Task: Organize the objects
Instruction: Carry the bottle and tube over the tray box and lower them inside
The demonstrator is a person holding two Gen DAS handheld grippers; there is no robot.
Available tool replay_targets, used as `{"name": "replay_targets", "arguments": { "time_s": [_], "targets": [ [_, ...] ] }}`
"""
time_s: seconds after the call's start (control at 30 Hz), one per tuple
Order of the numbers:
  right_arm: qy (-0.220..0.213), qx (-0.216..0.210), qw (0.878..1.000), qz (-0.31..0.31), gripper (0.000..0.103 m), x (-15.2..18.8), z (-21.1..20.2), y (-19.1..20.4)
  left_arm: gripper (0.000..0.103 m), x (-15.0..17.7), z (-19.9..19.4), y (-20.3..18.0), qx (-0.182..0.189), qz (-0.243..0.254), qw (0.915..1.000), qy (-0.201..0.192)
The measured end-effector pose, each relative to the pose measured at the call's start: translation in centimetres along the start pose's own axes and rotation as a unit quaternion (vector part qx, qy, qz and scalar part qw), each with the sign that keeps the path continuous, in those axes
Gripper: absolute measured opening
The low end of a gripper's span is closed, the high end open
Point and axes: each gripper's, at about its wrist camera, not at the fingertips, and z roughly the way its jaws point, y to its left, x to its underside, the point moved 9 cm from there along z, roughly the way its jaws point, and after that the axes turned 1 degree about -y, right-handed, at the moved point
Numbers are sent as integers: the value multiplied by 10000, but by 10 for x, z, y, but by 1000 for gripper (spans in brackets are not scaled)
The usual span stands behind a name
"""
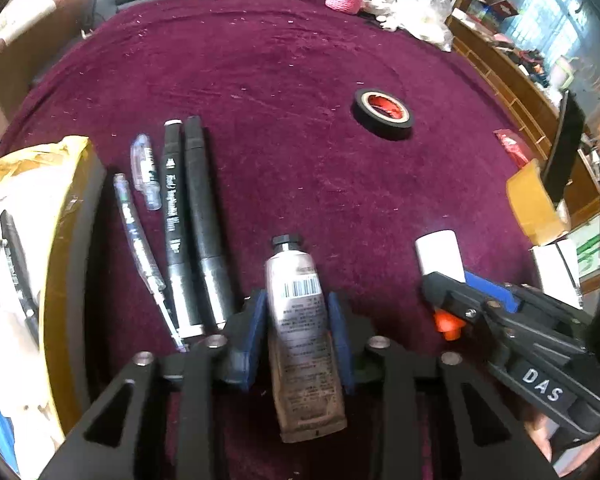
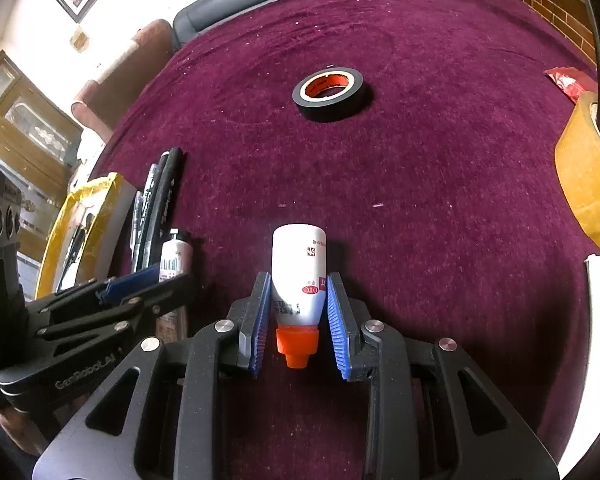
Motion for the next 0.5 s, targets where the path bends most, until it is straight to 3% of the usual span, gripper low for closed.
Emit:
{"name": "replay_targets", "arguments": {
  "time_s": [0.13,0.27,0.5],
  "targets": [
    [-17,0,10000,-75,27,3,-1,2,29,7,-11,0,346,-165,9993,12],
    [37,-406,9992,27,27,11,-4,9,29,8,-36,3,853,-429,9953,-143],
    [-132,-655,9974,-270,27,13,-24,45,29,10,-81,28,1185,-795,9894,-261]
  ]
}}
